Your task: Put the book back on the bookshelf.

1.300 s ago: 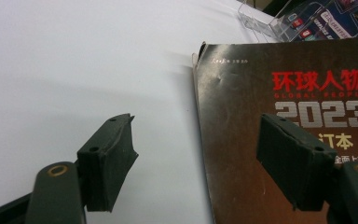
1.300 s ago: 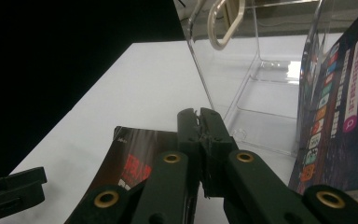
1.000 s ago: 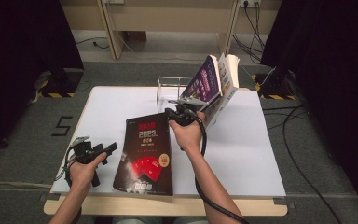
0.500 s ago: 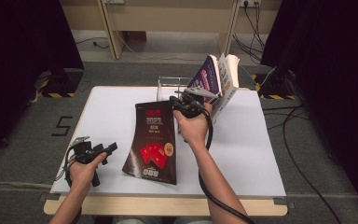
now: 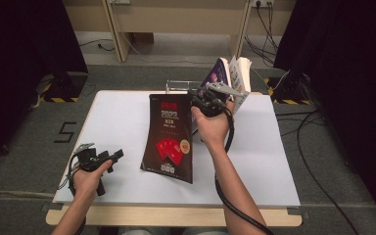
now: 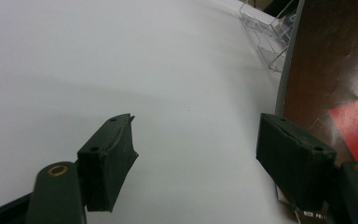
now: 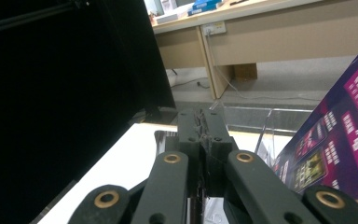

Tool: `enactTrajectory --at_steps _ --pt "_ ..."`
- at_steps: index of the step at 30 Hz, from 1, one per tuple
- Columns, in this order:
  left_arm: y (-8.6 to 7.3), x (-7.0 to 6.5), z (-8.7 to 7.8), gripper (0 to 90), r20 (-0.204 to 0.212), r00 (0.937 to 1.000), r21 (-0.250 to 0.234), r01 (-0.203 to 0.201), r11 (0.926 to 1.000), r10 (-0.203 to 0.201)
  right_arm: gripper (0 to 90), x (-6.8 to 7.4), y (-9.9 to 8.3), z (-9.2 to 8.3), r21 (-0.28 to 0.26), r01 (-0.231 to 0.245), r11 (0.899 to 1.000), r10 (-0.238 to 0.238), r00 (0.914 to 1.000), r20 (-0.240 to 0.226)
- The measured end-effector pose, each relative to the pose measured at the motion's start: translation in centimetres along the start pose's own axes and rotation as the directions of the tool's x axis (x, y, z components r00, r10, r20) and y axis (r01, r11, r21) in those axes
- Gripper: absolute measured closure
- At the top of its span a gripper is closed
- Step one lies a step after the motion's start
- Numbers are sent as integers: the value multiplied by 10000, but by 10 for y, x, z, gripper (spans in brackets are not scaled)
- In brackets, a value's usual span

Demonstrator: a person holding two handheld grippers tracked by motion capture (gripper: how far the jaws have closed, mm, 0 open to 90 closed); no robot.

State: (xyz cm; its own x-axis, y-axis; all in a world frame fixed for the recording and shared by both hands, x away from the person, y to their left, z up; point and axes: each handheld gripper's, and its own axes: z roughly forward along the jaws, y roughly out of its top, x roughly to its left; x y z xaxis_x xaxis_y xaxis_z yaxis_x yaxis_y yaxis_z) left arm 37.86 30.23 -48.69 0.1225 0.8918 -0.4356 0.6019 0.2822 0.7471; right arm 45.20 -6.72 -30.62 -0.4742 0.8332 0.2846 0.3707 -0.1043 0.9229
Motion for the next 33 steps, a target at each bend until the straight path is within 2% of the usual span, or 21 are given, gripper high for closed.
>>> enactTrajectory --at_steps 6,23,33 --pt "0 0 -1 265 10 10000 -9 17 10000 -17 886 -4 7 -7 -343 -212 9992 217 9997 143" --pt "0 -1 1 265 34 10000 14 -5 10000 5 885 -13 22 -29 -1075 -206 9940 277 9975 643" --pt "0 -2 0 265 31 10000 -1 -32 10000 32 885 -13 25 -35 -1359 -171 9906 265 9973 678"
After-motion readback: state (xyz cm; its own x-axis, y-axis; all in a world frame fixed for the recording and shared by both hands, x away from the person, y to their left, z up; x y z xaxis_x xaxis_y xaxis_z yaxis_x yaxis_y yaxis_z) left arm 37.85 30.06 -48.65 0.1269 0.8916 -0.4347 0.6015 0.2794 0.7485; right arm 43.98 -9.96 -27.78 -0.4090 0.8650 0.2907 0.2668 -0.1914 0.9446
